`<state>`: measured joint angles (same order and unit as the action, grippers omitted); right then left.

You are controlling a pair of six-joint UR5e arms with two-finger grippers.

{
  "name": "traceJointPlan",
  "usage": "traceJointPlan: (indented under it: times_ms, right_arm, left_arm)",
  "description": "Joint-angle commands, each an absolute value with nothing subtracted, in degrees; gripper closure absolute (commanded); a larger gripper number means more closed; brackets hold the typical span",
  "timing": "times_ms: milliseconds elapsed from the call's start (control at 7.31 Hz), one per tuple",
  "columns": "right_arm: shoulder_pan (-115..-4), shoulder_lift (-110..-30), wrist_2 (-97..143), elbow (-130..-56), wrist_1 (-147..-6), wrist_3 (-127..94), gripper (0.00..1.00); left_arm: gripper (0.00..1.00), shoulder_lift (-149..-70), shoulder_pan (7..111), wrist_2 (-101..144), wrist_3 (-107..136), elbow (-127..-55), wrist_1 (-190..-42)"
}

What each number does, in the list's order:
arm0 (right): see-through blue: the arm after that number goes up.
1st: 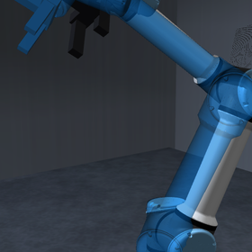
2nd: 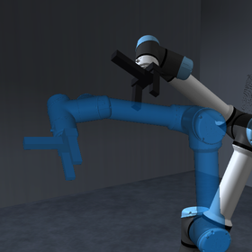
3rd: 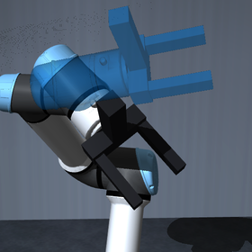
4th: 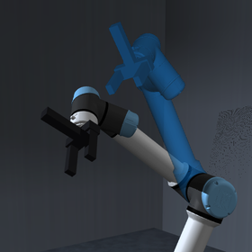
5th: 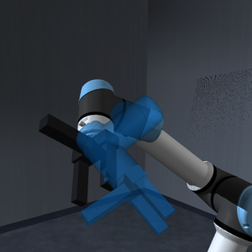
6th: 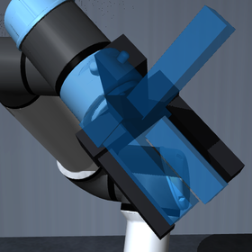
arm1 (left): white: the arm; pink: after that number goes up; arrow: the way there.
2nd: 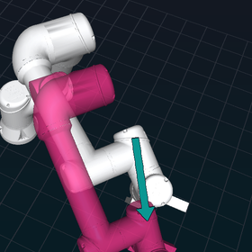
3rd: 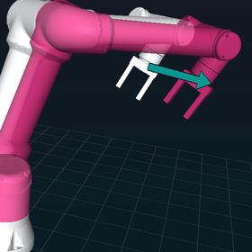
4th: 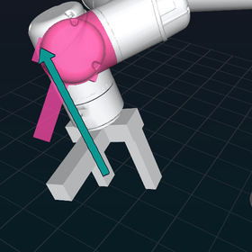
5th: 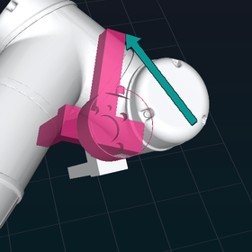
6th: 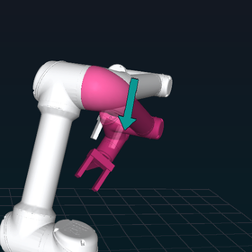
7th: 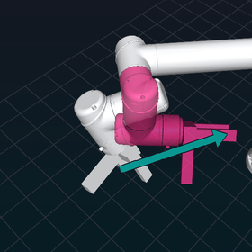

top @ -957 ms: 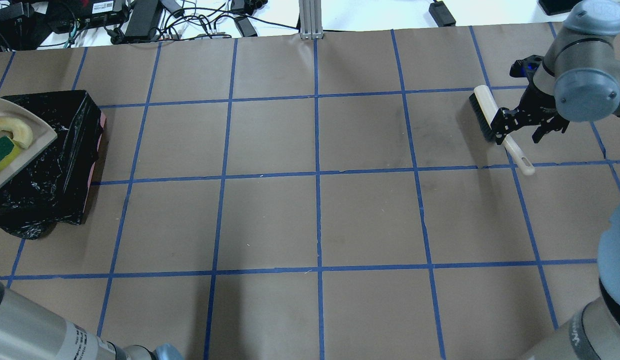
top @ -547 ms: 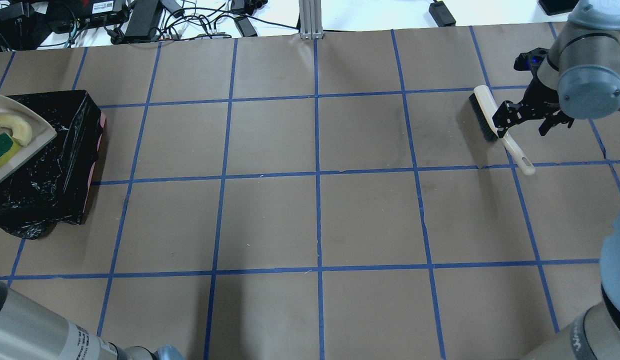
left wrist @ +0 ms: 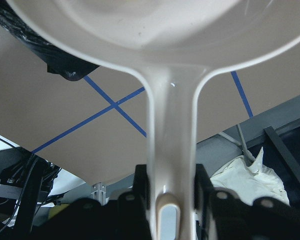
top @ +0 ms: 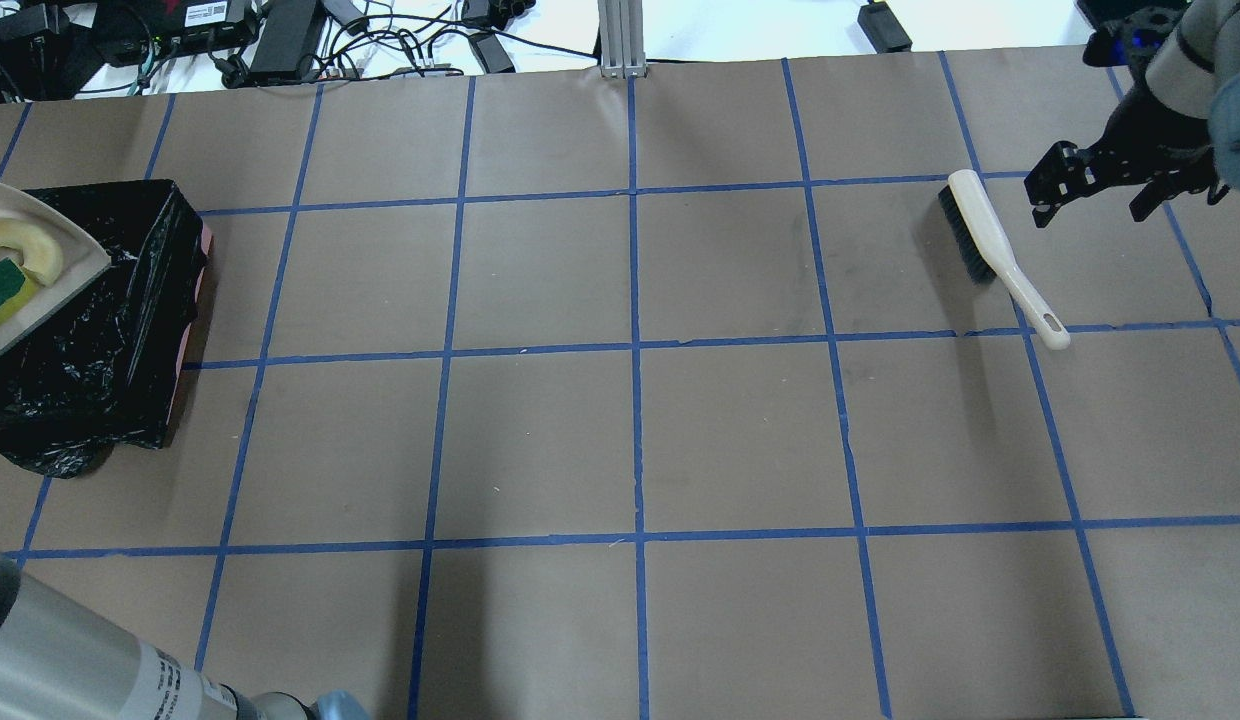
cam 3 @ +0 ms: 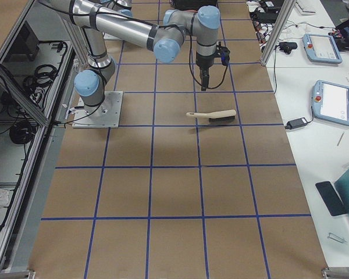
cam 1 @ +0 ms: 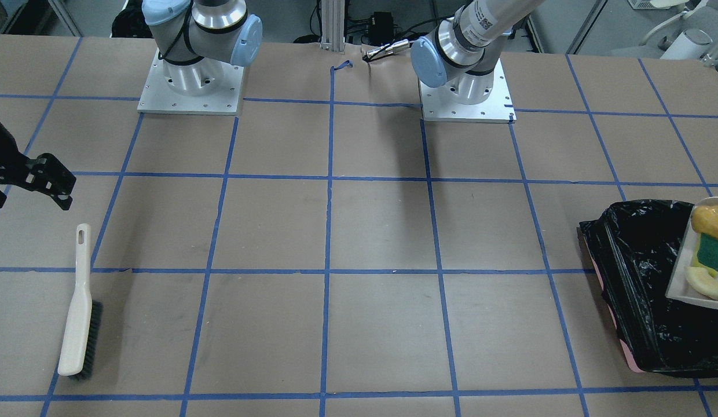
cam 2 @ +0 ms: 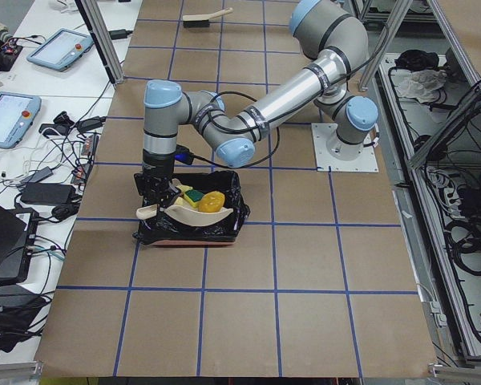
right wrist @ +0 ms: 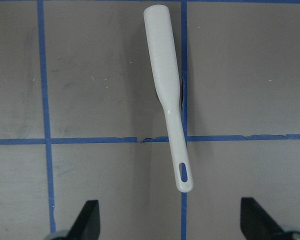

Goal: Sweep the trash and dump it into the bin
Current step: 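Tip the dustpan into the bin while the right gripper releases the brush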

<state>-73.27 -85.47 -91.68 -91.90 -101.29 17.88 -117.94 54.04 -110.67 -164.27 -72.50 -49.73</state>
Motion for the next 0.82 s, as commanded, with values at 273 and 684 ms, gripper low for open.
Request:
traceJointPlan:
  times_ms: [273, 684]
  right_arm:
    - [-86.9, -85.3, -92.0, -88.0, -98.5, 7.8, 0.00]
    - [-92.3, -85.2, -92.0, -88.1, -95.8, 7.9, 0.00]
  left_arm:
    - [0.92, -117.9, 55.4, -113.2, -164.2, -72.6, -47.6]
    - [0.92, -117.3, 56.1, -113.3, -164.1, -74.0, -46.3]
